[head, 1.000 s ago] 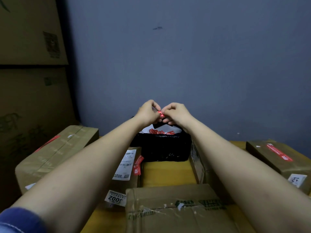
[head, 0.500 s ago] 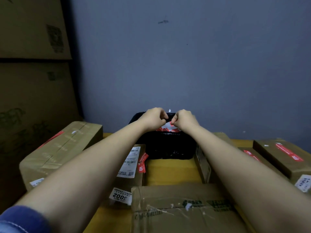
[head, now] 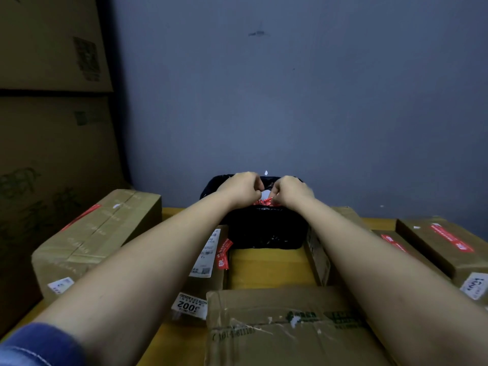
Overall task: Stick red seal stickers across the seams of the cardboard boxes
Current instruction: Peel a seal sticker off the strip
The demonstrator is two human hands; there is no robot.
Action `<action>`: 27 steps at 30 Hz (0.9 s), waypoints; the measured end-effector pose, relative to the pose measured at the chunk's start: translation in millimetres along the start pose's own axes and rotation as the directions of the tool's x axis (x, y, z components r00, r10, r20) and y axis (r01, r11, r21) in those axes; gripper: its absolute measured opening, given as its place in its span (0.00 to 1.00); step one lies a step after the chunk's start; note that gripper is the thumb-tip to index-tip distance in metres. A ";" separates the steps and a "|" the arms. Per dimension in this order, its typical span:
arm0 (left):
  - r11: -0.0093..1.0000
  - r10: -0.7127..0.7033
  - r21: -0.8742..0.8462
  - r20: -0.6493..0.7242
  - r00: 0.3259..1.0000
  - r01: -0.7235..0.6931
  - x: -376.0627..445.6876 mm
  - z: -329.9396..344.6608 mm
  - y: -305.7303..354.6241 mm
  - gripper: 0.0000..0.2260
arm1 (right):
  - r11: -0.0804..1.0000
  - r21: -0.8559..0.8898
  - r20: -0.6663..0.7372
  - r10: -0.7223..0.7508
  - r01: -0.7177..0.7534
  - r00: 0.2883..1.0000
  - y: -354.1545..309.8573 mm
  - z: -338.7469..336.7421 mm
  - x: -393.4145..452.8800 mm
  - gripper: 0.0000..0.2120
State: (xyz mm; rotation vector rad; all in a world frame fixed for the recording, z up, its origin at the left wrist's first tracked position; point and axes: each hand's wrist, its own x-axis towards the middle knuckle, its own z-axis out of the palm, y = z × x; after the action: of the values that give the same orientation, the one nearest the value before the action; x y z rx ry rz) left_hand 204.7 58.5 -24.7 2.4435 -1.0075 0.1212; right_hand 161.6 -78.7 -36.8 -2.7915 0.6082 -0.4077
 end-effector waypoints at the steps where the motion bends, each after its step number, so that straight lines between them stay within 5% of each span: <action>1: 1.000 -0.005 0.006 0.003 1.000 0.005 -0.3 -0.5 -0.2 0.11 | 1.000 0.000 0.000 -0.002 0.002 1.000 0.2 0.4 -0.2 0.08; 19: 0.997 -0.016 0.082 0.051 0.999 0.012 -3.0 -0.8 2.1 0.10 | 0.999 0.008 0.004 0.036 -0.036 0.999 -0.9 -0.5 -6.4 0.12; 27: 0.989 -0.044 0.143 0.035 0.998 0.038 -11.6 -14.5 16.8 0.10 | 0.997 -0.062 -0.233 -0.050 0.037 0.971 -5.8 -27.9 -20.9 0.12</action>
State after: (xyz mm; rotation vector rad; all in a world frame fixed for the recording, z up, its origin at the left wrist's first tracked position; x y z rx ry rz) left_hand 186.3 62.6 -8.2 2.6037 -0.9951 0.1376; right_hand 136.5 -69.6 -13.7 -2.8375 0.6178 -0.7482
